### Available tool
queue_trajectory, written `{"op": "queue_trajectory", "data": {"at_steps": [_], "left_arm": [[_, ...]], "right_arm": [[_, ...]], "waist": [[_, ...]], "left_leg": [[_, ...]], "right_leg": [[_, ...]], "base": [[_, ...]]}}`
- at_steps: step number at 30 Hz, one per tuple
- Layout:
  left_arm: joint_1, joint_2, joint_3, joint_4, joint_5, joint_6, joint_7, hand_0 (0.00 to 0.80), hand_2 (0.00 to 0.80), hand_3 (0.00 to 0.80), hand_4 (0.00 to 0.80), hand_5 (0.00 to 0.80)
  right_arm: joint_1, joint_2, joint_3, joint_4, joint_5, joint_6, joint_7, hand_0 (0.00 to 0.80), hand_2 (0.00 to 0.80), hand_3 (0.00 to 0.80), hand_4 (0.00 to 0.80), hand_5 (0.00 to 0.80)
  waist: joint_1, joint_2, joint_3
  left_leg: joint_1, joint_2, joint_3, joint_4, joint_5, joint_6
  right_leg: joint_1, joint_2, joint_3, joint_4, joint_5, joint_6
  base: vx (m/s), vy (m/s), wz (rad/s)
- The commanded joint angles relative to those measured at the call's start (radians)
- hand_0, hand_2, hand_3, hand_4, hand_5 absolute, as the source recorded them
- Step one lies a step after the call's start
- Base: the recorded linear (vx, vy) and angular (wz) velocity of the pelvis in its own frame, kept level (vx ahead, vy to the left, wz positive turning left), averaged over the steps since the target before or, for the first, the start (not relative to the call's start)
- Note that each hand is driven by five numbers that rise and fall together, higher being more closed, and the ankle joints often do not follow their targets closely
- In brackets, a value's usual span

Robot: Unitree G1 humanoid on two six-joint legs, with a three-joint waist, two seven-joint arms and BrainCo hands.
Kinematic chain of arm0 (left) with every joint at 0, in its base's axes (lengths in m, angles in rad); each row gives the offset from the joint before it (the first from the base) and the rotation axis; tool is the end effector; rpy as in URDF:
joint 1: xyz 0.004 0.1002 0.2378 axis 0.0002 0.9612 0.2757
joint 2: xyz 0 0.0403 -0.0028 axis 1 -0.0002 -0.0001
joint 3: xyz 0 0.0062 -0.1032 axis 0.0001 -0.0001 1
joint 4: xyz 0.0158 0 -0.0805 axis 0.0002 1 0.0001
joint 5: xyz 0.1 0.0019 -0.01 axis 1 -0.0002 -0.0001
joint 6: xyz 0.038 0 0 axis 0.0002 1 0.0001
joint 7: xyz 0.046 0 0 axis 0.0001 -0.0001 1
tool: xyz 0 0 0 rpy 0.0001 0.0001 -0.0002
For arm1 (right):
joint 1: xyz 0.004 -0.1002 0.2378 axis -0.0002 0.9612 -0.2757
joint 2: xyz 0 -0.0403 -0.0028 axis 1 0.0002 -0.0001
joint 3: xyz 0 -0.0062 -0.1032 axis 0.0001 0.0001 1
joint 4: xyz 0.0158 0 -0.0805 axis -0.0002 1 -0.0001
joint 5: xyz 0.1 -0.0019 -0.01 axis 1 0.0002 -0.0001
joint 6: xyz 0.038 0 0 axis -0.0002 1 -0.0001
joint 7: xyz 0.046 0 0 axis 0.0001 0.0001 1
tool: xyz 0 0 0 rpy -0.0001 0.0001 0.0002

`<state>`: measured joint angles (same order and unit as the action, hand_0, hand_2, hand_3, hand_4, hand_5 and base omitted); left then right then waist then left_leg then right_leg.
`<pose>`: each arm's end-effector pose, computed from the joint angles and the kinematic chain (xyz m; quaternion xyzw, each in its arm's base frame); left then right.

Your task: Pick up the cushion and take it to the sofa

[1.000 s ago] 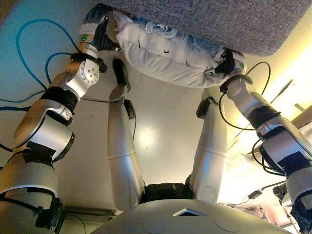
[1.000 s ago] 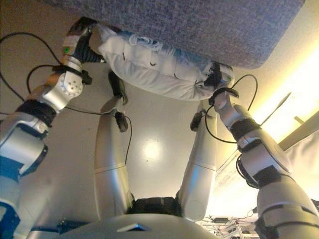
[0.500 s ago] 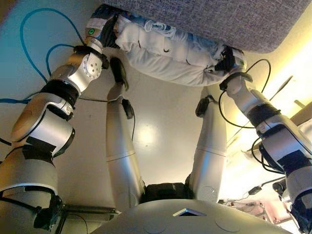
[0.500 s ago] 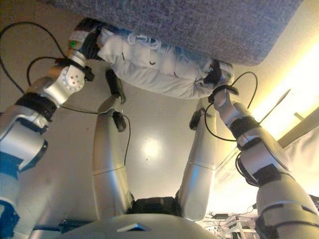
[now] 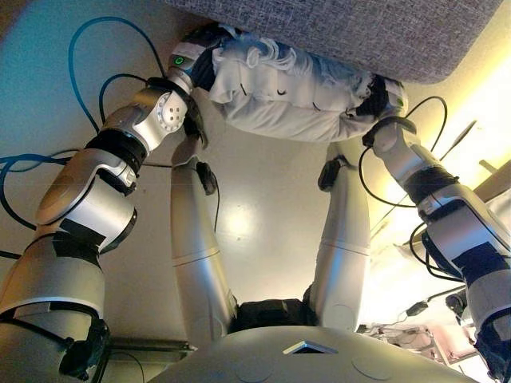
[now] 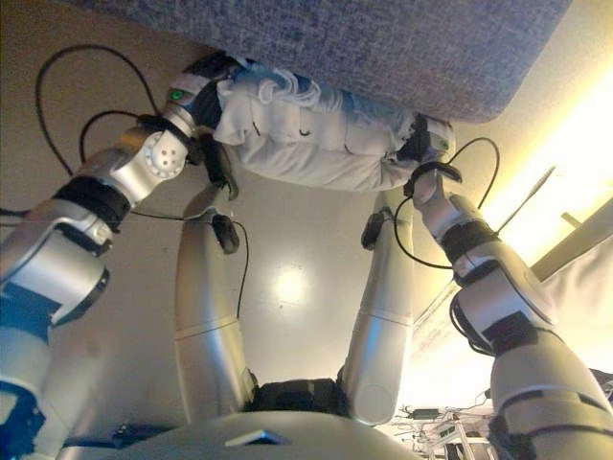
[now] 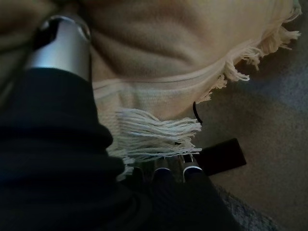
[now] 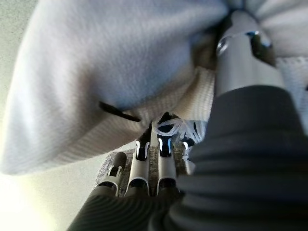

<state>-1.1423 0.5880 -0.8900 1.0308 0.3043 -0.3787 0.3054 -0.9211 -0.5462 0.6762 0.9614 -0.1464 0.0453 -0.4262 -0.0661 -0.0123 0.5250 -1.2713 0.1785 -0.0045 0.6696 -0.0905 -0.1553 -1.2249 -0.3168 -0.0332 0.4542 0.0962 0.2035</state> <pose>0.3595 0.1810 0.1714 0.6271 -0.2201 -0.0903 0.7417 0.3435 -0.2066 0.1151 -0.5377 -0.0263 -0.1034 0.8363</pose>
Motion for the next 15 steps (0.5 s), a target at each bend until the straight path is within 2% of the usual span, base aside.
{"op": "queue_trajectory", "data": {"at_steps": [1,15], "left_arm": [[0.025,-0.042,0.0,-0.07,0.064,-0.023,-0.034,0.8,0.8,0.8,0.8,0.8],[0.043,-0.029,0.039,-0.087,0.001,-0.015,-0.025,0.8,0.8,0.8,0.8,0.8]], "right_arm": [[-0.051,-0.056,-0.061,-0.011,-0.007,0.012,-0.065,0.0,0.0,0.0,0.0,0.0],[-0.012,-0.053,-0.084,-0.037,0.0,0.011,-0.065,0.0,0.0,0.0,0.0,0.0]], "waist": [[-0.012,0.041,-0.005],[-0.012,0.039,-0.005]], "left_leg": [[0.008,0.019,0.006,-0.053,0.014,0.023],[0.0,0.024,0.002,-0.027,0.007,0.024]], "right_leg": [[-0.015,-0.012,0.004,0.043,0.026,0.026],[-0.02,-0.018,0.009,0.06,0.031,0.027]], "base": [[0.0,0.0,0.0],[0.0,0.0,0.0]]}}
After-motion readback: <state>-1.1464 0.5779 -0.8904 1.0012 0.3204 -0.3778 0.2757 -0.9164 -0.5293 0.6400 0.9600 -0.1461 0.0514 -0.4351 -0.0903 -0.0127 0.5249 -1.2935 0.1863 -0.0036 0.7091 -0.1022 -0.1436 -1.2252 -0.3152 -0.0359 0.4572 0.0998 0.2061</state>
